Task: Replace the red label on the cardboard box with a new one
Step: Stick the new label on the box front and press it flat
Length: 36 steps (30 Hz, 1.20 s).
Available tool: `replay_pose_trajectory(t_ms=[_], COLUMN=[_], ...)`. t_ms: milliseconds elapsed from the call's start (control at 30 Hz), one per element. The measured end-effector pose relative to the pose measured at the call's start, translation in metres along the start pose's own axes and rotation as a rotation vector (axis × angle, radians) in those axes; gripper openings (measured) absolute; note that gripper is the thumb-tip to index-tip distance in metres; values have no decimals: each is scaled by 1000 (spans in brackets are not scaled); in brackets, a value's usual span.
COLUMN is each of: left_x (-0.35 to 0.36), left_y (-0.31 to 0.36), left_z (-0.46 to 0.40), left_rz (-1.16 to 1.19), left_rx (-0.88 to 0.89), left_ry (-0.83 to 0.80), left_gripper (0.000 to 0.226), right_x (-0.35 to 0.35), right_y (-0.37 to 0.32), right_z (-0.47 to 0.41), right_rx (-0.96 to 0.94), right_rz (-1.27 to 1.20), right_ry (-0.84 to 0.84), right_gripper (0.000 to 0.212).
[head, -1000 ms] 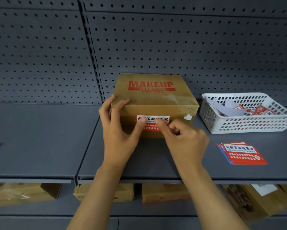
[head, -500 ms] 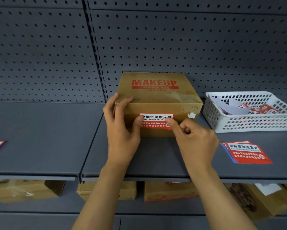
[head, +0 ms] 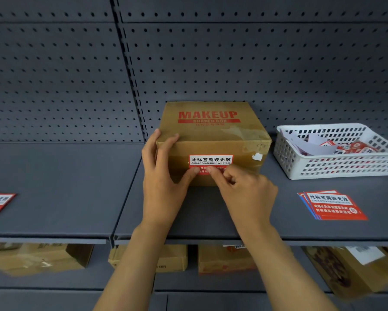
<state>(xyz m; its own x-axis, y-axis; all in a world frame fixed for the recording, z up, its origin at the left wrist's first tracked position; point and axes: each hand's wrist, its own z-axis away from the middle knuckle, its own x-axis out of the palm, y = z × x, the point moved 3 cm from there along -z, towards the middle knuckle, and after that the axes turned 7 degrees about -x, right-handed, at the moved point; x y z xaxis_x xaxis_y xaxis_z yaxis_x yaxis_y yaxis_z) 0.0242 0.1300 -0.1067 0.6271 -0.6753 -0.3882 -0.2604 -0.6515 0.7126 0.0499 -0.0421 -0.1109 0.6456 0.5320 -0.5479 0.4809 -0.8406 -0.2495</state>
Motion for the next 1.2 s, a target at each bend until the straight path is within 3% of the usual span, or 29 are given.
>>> replay_pose_trajectory(t_ms=[400,600,767,1200], left_x=[-1,1,1,2], left_y=[-3,1,0,-6], left_z=[0,2,1,0], left_rz=[29,31,-10,3], left_rx=[-2,0,12,8], left_ry=[-32,-42,-24,-33], left_gripper=[67,84,83,78], right_x=[-16,-12,-2,-10], right_y=[25,10,-3,13], right_z=[3,6,4,4], right_rx=[141,49,-29,62], right_rz=[-15,-37,6,79], right_ry=[-31,-59,-113,-106], right_gripper=[59,59,54,58])
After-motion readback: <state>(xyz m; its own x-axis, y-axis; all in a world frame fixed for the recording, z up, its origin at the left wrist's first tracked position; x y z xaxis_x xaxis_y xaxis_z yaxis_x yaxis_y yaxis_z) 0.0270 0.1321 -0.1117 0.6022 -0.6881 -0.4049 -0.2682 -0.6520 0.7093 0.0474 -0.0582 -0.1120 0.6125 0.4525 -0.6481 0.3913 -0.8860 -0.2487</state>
